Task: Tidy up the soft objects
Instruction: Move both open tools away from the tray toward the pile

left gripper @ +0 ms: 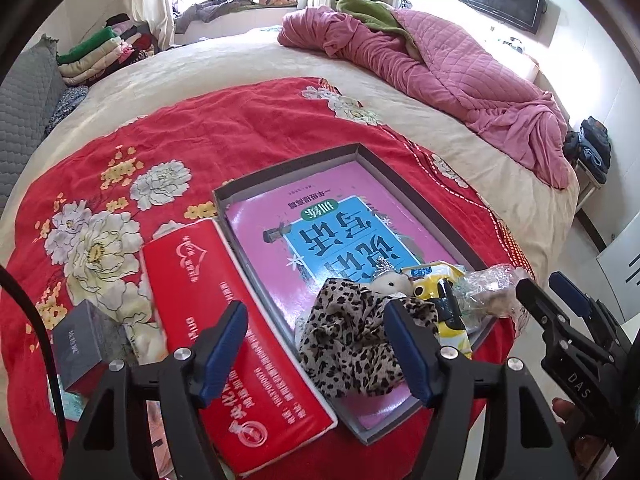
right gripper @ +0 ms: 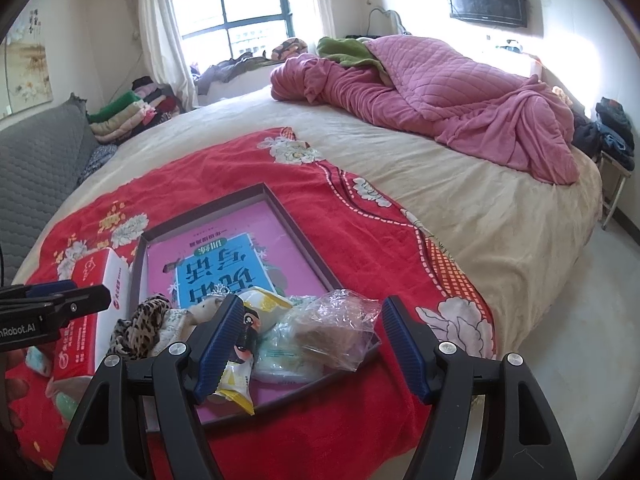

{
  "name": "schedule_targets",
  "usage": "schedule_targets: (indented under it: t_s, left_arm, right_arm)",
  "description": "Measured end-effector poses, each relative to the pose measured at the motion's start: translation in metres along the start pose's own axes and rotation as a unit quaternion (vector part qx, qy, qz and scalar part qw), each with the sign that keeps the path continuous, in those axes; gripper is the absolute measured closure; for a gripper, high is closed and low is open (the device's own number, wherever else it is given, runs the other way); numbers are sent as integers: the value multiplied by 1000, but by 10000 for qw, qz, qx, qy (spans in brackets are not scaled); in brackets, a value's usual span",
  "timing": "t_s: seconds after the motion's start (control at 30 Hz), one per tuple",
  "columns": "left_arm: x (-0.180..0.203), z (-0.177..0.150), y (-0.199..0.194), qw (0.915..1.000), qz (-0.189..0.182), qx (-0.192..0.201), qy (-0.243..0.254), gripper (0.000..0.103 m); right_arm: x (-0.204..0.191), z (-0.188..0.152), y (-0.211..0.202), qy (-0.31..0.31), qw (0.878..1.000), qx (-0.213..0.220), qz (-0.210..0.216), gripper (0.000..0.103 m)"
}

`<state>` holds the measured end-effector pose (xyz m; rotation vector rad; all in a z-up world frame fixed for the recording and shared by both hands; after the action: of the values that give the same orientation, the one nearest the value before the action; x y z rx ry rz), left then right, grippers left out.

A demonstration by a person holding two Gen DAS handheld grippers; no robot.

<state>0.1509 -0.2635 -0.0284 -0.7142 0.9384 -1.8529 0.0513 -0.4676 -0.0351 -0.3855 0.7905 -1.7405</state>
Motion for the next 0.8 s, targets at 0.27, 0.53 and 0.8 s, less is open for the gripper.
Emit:
schedule_targets:
  t_s: [0.27, 0.53, 0.8]
  left_arm:
    - [-22, -2, -26, 9998, 41, 151, -131, 33]
    - [-44, -7, -50, 9991, 180, 297, -246, 33]
    - [-69, -17, -75, 9978, 358, 394, -400, 33]
  right_arm:
    - [-8, 5, -15, -31, 9999, 135, 50, 30]
    - [-25, 11, -33, -179, 9993, 269, 165, 30]
    - [-43, 16, -53, -397, 9980, 408, 290, 30]
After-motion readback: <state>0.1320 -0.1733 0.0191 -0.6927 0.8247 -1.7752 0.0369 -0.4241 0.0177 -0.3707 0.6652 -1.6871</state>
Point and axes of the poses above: each gripper's, at about its wrist camera, not at the fingertips, and y roughly the way its jaws point, x to its right, z to its top, the point moved 5 cm from there along y, roughly the way its jaws point, and after that the axes turned 1 degree about -x, right-handed, at the moved point
